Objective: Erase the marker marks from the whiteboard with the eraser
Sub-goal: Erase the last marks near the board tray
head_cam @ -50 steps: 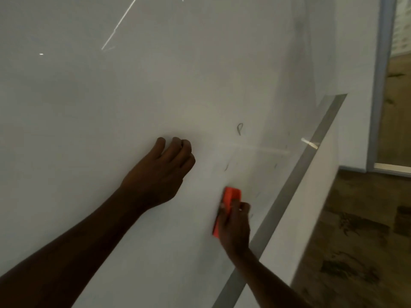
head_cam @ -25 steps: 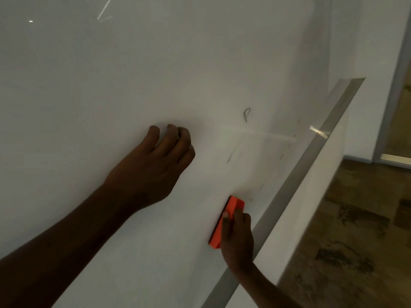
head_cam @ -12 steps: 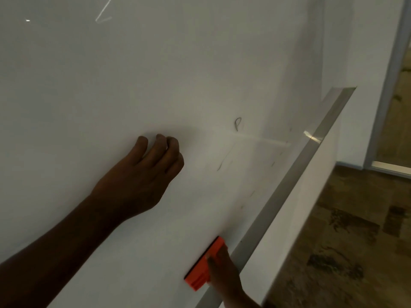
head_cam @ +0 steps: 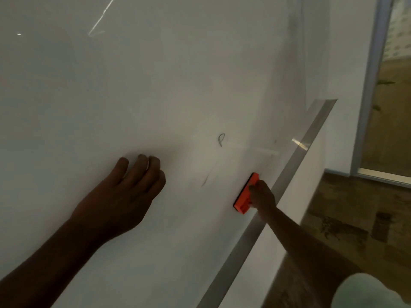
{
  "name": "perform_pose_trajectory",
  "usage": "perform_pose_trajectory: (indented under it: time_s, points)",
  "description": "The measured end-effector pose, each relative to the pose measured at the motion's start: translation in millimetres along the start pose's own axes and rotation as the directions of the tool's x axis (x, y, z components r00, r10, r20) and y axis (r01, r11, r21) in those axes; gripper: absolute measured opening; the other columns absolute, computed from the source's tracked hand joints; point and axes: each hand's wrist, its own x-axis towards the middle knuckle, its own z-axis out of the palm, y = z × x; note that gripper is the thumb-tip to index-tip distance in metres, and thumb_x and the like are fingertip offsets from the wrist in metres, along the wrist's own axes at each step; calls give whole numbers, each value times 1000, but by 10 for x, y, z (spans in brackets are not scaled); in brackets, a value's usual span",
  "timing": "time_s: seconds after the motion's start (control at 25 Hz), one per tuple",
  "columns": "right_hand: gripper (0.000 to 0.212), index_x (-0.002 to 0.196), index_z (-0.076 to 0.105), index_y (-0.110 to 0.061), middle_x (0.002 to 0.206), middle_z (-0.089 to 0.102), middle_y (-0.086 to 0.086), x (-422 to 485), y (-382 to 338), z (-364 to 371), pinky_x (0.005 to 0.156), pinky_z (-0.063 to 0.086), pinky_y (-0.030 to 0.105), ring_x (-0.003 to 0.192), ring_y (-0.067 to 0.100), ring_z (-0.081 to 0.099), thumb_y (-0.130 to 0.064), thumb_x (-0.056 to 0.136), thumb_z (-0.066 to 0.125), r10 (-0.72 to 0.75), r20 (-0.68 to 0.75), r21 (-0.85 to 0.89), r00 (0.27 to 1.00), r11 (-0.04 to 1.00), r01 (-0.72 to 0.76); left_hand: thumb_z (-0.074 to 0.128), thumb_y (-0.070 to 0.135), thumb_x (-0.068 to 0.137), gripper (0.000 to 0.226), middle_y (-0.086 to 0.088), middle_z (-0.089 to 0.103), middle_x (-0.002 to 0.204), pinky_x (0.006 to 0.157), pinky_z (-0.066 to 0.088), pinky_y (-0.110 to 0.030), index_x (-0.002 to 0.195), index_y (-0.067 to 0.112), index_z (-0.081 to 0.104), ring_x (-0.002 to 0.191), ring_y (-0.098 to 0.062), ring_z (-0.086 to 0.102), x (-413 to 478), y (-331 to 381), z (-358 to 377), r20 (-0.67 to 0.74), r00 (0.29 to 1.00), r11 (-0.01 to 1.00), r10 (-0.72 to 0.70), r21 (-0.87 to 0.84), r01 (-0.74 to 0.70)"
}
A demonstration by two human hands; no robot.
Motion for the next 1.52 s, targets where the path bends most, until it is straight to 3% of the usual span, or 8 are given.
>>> perform_pose_trajectory:
  time_s: [0.32,0.48,0.6,0.84,1.08,1.24,1.32,1.52]
  points:
    - [50,152,33,-22,133,61,13,-1359,663,721,100,49,42,117,34,62,-37,106,44,3,217,-76,976,997,13,39,16,93,40,-29,51,133,95,36,-58,125,-3,54,121,-46,46,-15,32,37,-26,999,1000,-29,-6,29]
    - [50,126,52,-31,107,52,-10,-1550,-238,712,68,52,15,83,5,60,-69,96,37,-605,100,-157,790,774,613,38,17,91,42,-27,52,134,97,36,-57,127,0,53,122,-45,46,-13,38,46,-39,998,998,-51,-38,49]
    - [43,115,49,-29,103,46,-5,-1340,-705,595,61,57,33,75,16,59,-64,100,29,-779,41,-288,626,591,754,38,18,89,44,-27,49,134,97,34,-57,126,0,52,121,-45,45,-7,61,48,-57,997,996,-55,-70,50]
    - [44,135,44,-14,111,55,15,-796,-770,129,86,53,44,102,37,61,-45,105,35,-410,-180,-248,894,899,362,39,15,88,41,-28,53,128,95,35,-57,122,-2,55,117,-45,47,44,43,7,-75,997,1000,-20,-3,20]
    - [39,112,52,-24,95,48,0,-1181,-1469,547,53,48,33,70,27,59,-56,103,31,-871,-190,-440,454,489,754,35,16,86,45,-29,53,127,96,32,-58,120,-3,58,116,-46,47,27,51,63,-66,997,998,-29,-51,26]
    - [45,140,45,-11,121,59,24,-474,-1438,-82,89,51,45,109,41,61,-40,107,35,-369,-311,-208,876,926,316,32,14,88,44,-29,53,126,95,32,-58,119,-4,57,115,-46,47,43,46,47,-43,999,999,-26,-22,25]
    - [44,138,47,-9,121,62,24,-383,-1570,-169,89,49,41,112,40,61,-39,106,38,-352,-281,-170,893,934,314,33,15,88,43,-29,53,127,94,33,-57,119,-3,57,115,-45,47,37,44,28,-28,999,1000,-27,-15,26]
    - [55,142,42,-25,119,57,1,-1092,-1904,342,77,50,30,101,21,61,-55,96,50,-873,-258,-274,415,478,835,44,23,87,37,-22,57,124,94,34,-54,107,3,68,114,-41,48,123,34,-39,-74,985,977,-155,-159,142]
